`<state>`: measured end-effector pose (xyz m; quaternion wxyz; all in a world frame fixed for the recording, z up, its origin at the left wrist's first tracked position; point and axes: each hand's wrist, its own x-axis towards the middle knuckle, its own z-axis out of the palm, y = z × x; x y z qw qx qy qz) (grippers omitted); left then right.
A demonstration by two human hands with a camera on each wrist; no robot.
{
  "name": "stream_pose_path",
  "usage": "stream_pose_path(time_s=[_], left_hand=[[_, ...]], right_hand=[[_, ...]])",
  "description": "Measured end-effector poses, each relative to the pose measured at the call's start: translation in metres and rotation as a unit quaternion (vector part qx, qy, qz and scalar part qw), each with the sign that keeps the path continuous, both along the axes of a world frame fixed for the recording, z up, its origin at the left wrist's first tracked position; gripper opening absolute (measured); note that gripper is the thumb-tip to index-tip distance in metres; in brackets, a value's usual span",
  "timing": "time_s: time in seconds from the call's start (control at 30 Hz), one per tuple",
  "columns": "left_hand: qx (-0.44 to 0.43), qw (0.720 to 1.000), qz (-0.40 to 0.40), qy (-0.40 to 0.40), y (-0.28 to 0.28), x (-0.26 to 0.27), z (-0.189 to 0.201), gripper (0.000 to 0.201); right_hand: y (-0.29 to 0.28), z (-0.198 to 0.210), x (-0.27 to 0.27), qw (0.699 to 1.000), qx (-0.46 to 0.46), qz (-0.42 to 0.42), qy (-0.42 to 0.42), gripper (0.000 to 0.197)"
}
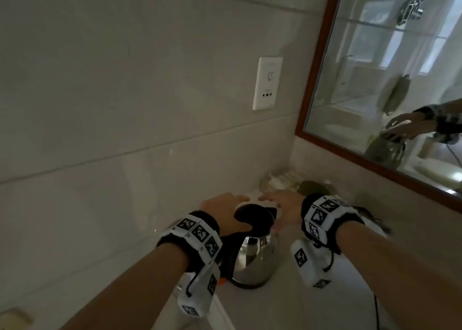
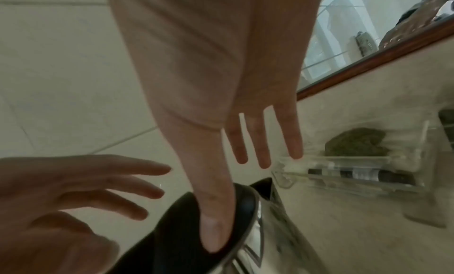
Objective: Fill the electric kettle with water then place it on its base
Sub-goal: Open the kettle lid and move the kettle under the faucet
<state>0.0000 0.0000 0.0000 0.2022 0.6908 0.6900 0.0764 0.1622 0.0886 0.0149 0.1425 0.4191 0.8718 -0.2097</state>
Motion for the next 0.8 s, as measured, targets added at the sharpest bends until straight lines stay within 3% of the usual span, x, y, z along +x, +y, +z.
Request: stream_pose_path(time_s=[0.1, 0.27, 0.57, 0.8], left_hand=[[-0.047, 0.996, -0.039, 0.066, 0.002, 0.012, -0.011, 0.078], [-0.032, 0.986, -0.056, 0.154, 0.005, 0.018, -0.023, 0.09], [-0.03, 0.978, -0.068, 0.194, 0.01, 0.021, -0.019, 0.095], [-0.032, 0.986, -0.079, 0.141, 0.011, 0.018, -0.023, 0.096]], right_hand=[[0.0, -0.008, -0.002, 0.999, 0.017, 0.026, -0.023, 0.095], [0.005, -0.03, -0.002, 0.999, 0.041, 0.024, 0.007, 0.103], [0.01, -0.034, -0.001, 0.995, 0.091, 0.048, -0.019, 0.111], [0.007, -0.032, 0.0, 1.0, 0.001, 0.022, 0.011, 0.113]])
